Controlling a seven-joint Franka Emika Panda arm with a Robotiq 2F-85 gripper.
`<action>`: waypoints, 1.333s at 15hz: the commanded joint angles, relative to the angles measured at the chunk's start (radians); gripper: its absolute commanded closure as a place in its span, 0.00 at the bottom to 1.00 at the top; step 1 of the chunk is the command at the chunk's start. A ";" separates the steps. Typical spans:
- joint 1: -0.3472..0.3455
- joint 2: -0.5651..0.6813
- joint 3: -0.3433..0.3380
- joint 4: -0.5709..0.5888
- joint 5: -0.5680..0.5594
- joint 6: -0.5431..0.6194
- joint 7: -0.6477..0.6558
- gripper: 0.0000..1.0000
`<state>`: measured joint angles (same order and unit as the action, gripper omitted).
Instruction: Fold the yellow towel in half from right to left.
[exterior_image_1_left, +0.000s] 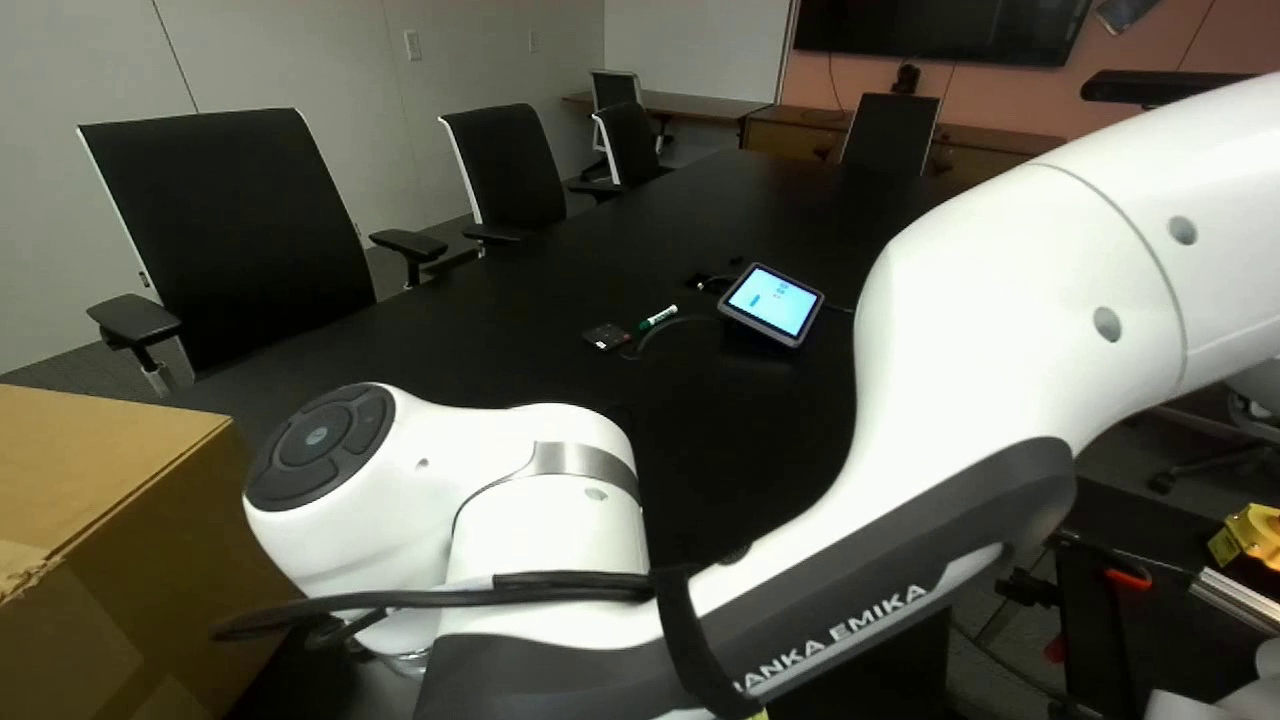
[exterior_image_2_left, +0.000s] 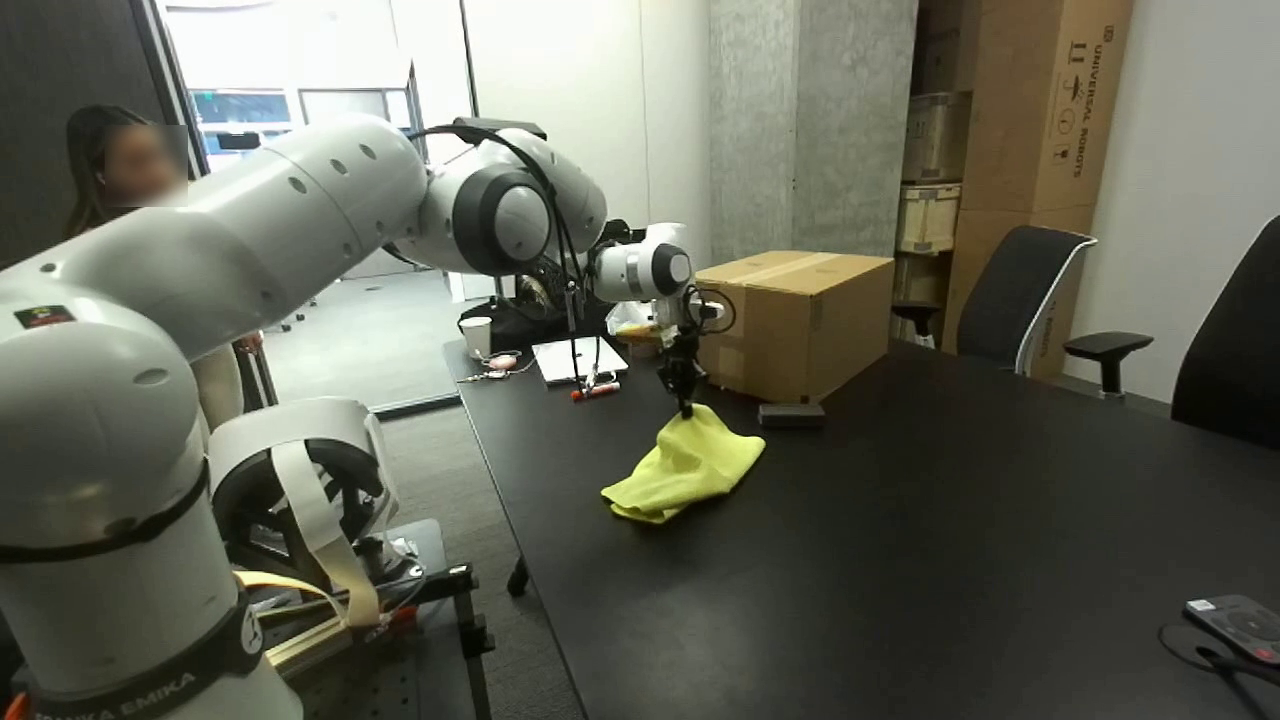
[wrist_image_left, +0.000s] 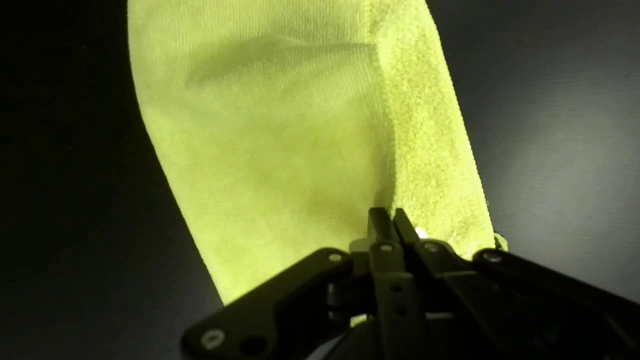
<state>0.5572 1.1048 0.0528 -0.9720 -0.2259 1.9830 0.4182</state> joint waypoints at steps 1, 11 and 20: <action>0.029 -0.052 0.021 -0.002 -0.007 -0.021 -0.031 0.99; 0.068 -0.043 0.124 0.014 0.014 -0.168 -0.182 0.70; 0.040 -0.091 0.086 -0.016 -0.005 -0.226 -0.176 0.09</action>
<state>0.6205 1.0551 0.1600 -0.9709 -0.2251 1.7914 0.2314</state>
